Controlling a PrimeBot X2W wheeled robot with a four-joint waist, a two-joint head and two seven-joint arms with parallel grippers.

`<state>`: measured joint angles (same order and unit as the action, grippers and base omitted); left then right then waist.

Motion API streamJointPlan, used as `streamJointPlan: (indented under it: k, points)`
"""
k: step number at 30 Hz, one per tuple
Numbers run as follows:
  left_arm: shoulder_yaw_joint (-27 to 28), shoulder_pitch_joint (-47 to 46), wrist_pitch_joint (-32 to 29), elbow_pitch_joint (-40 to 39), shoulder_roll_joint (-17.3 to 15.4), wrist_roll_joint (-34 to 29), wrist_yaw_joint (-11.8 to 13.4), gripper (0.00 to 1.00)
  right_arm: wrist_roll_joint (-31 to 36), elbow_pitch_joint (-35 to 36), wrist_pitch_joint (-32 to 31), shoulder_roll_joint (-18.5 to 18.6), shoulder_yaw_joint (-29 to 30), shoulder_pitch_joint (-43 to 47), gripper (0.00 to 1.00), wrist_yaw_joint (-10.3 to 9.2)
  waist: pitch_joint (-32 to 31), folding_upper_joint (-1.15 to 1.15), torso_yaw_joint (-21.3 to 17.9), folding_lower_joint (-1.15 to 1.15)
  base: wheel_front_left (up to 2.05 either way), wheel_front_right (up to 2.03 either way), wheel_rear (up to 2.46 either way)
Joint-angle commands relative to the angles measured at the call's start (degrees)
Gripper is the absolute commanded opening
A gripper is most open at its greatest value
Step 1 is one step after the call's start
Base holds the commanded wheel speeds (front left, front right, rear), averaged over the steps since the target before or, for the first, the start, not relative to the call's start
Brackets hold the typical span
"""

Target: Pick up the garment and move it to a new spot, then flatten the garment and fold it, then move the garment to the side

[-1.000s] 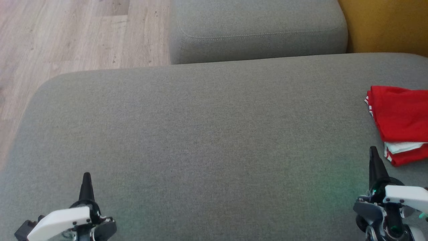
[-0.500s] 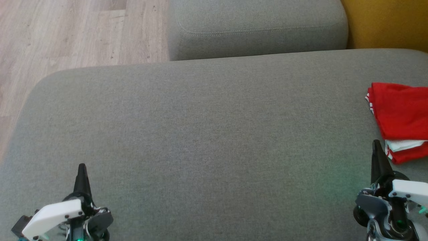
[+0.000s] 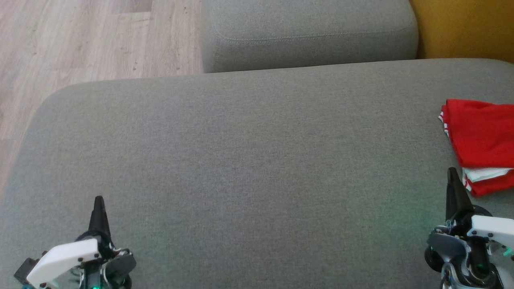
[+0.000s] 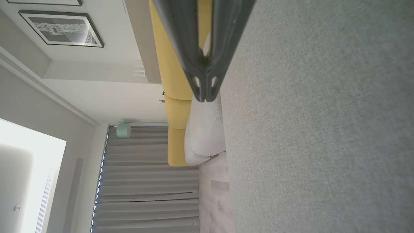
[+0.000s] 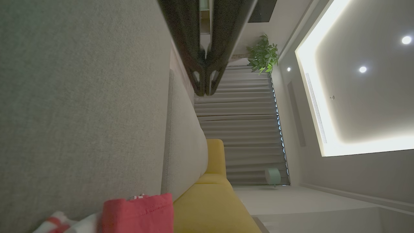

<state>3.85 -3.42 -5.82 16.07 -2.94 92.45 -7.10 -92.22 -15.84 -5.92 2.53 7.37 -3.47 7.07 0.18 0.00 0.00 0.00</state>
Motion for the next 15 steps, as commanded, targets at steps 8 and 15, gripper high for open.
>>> streamJointPlan:
  k: [8, 15]
  points:
    - [2.24, -2.73, -0.32, -2.02, -0.28, 0.07, -0.38, 0.0, -0.18, 1.83, -0.35, 0.58, -1.12, -2.68, 0.0, 0.42, 0.0, 0.0, 0.0, 0.0, 0.0, 0.0, 0.0]
    - [2.29, -2.74, -0.36, -2.02, -0.25, 0.03, -0.38, 0.0, -0.15, 1.83, -0.38, 0.55, -1.09, -2.69, 0.0, 0.42, 0.0, 0.0, 0.0, 0.0, 0.0, 0.0, 0.0]
